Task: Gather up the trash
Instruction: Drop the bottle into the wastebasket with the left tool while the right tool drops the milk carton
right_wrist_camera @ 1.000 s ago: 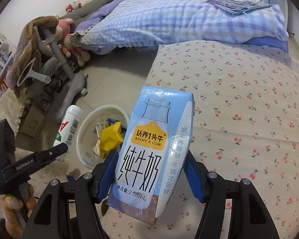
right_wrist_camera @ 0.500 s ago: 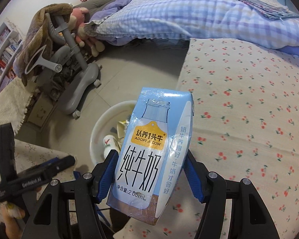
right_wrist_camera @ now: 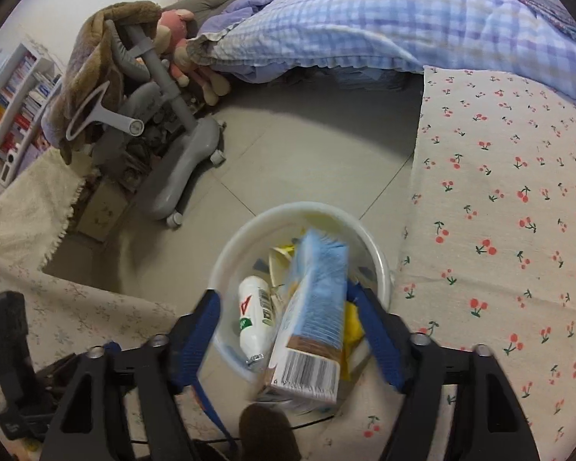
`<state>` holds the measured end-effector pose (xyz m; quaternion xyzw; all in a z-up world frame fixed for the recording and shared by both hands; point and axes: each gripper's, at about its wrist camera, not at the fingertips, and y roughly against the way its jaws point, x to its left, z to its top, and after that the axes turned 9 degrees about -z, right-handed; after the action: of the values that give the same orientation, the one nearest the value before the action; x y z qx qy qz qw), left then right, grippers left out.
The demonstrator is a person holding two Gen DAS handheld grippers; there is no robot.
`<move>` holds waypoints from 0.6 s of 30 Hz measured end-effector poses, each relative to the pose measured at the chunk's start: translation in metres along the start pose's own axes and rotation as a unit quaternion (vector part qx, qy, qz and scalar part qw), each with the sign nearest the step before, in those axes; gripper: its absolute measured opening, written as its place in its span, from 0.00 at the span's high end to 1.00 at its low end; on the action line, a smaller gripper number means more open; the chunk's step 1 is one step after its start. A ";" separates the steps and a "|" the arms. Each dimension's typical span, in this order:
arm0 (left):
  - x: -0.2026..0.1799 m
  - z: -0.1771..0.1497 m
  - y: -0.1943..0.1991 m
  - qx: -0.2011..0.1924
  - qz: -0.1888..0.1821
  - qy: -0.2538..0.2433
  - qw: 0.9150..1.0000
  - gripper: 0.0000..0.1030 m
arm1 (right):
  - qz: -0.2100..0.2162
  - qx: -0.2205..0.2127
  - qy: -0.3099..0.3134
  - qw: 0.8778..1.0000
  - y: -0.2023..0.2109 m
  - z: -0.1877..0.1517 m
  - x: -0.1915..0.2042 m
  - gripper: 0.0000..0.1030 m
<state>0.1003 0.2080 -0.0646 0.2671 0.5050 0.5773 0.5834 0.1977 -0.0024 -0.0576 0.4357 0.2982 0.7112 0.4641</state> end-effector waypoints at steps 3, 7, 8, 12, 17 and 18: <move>0.001 -0.002 0.001 0.000 0.004 -0.005 1.000 0.03 | -0.007 -0.010 0.000 1.000 0.007 0.001 -0.001 0.19; -0.005 -0.007 0.004 0.001 -0.002 -0.016 1.000 0.03 | -0.011 -0.016 -0.007 1.000 0.024 -0.003 -0.012 0.19; -0.006 -0.008 0.004 0.001 -0.004 -0.018 1.000 0.03 | -0.012 -0.018 -0.012 1.000 0.031 -0.006 -0.017 0.19; -0.017 -0.019 0.012 -0.004 -0.011 -0.031 0.999 0.02 | -0.031 -0.020 -0.007 0.999 0.062 -0.018 -0.029 0.19; -0.039 -0.036 0.024 -0.010 -0.032 -0.043 0.999 0.02 | -0.091 -0.037 0.009 0.995 0.114 -0.041 -0.048 0.19; -0.047 -0.040 0.027 -0.015 -0.032 -0.051 0.998 0.02 | -0.104 -0.041 0.012 0.994 0.123 -0.046 -0.052 0.19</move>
<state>0.0617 0.1582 -0.0410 0.2710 0.4739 0.5516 0.6306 0.1166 -0.0989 0.0061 0.3749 0.3181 0.6759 0.5491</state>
